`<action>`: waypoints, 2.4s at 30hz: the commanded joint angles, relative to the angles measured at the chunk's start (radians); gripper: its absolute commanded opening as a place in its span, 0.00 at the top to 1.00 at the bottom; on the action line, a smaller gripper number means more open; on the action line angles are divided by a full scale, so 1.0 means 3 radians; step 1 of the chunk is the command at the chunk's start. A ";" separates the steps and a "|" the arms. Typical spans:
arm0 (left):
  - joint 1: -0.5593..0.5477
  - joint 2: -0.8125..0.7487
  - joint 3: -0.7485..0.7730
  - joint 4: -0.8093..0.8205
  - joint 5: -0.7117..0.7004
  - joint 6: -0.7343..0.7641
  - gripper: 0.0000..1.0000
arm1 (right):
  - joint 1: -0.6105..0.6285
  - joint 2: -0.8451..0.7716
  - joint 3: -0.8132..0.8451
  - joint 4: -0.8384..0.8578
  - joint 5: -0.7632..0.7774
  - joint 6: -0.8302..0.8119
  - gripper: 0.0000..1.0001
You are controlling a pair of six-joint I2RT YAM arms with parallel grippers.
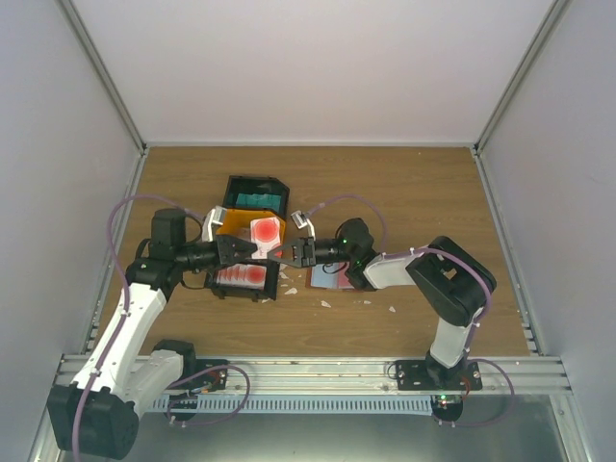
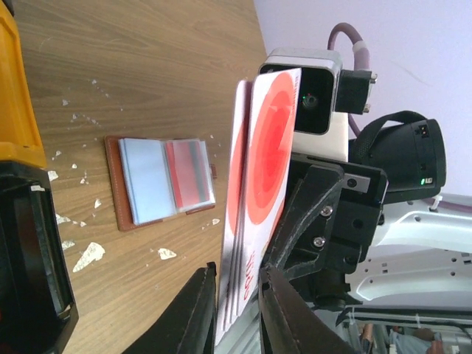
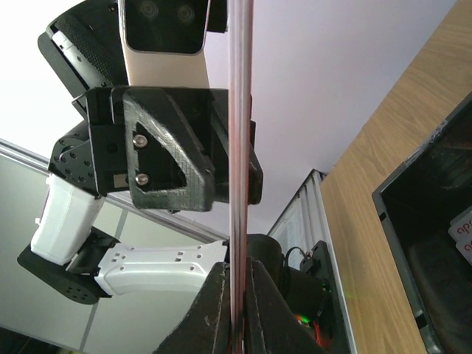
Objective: Put the credit cards into the card holder
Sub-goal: Place the credit card in the storage box.
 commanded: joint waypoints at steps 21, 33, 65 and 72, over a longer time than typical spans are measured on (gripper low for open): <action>0.0176 0.0029 -0.0170 0.0265 0.0151 -0.0062 0.93 | -0.0020 -0.0077 -0.0045 0.0323 -0.0340 0.0124 0.99; 0.0190 0.0136 -0.0210 0.0260 0.0651 0.0073 0.83 | 0.0076 0.0165 0.0178 0.0318 -0.0450 0.0224 0.99; 0.0497 0.0193 -0.0407 -0.1049 -0.0952 0.0079 1.00 | 0.0253 0.0715 0.0734 -0.1946 -0.0124 -0.0127 0.93; 0.0562 0.0287 -0.0468 -0.1091 -0.1113 0.0144 1.00 | 0.0254 0.0707 0.0810 -0.2316 0.0030 -0.0257 0.84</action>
